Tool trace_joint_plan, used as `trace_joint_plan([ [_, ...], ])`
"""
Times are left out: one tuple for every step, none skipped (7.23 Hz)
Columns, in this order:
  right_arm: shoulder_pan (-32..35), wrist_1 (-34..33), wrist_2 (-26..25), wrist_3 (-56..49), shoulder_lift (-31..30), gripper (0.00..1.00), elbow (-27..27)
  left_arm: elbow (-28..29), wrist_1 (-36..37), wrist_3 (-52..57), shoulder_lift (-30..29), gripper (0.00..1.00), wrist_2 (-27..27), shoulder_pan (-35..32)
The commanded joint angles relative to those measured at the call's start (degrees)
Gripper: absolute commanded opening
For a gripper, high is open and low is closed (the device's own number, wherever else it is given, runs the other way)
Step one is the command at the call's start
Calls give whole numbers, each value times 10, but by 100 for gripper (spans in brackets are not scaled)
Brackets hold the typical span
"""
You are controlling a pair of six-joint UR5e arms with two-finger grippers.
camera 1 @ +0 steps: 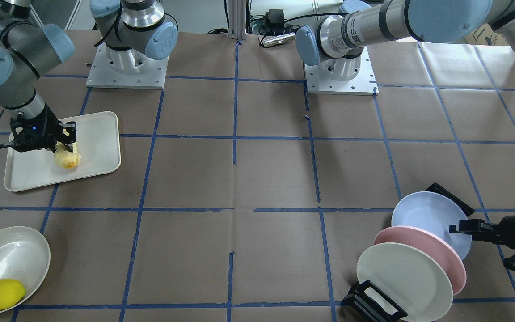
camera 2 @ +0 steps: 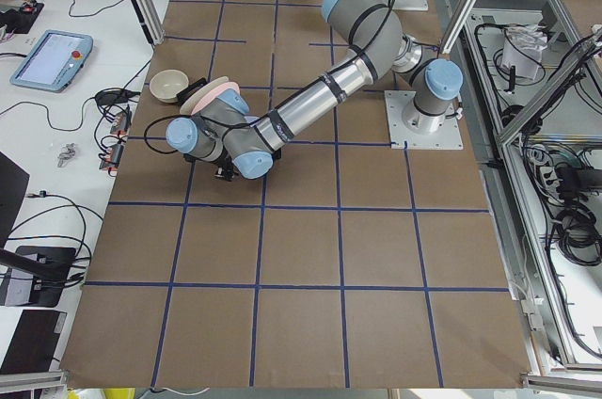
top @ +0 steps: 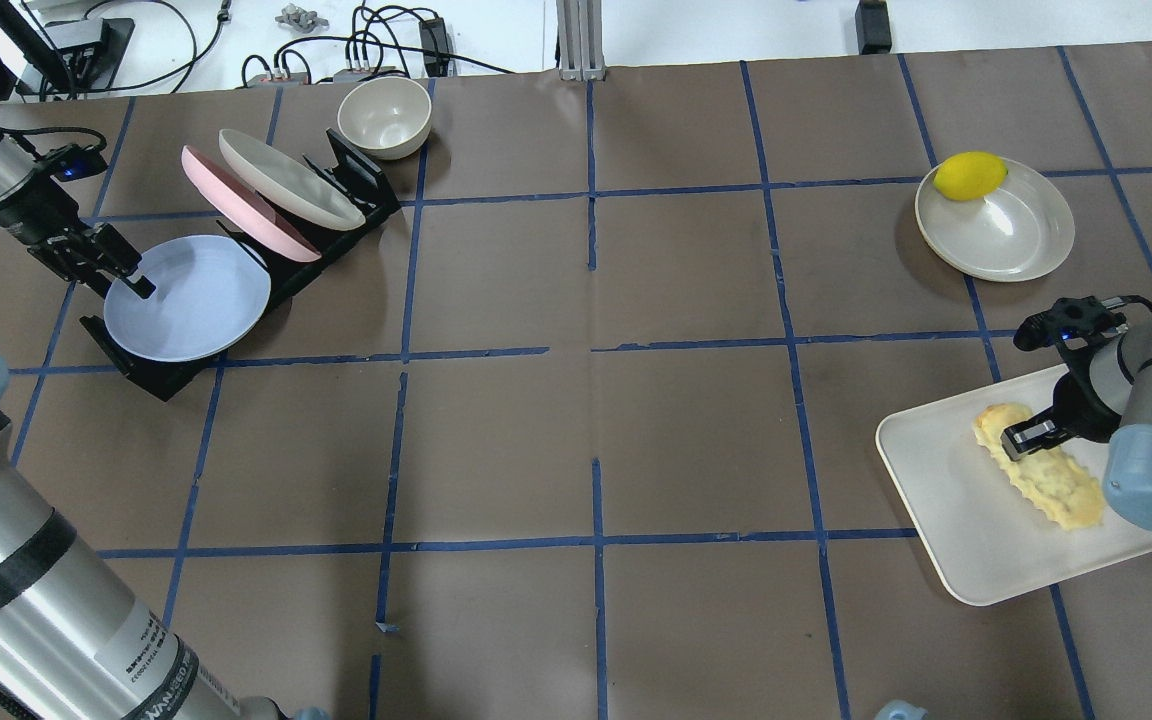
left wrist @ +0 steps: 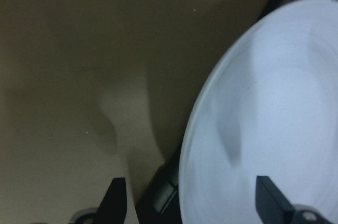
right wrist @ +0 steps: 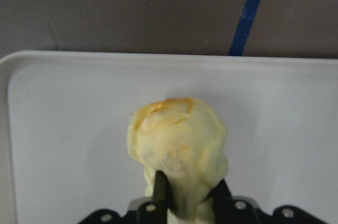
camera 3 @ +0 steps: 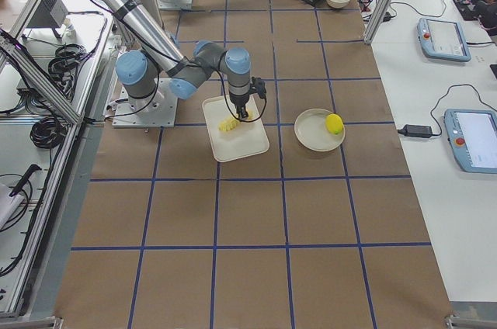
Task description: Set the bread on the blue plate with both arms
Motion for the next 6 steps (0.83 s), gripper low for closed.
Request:
trace_joint_plan([
  [38,126,-3,73,-52,9,-60,1,-1,-9,-1,10,-8,0],
  [73,198,-10,106,-60,9,-112,8,-1,-12,3,10,-8,0],
  [109,275,-21,159,-60,10,-171,30,-8,-16,-1,9,-6,0],
  [157,339,-21,203,-61,11,-234,39,-14,-16,-2,8,-5,0],
  [214,415,-22,285,-57,11,-299,40,-15,-16,1,7,-2,0],
  [272,454,-22,354,-54,11,-334,37,-16,-16,4,4,0,0],
])
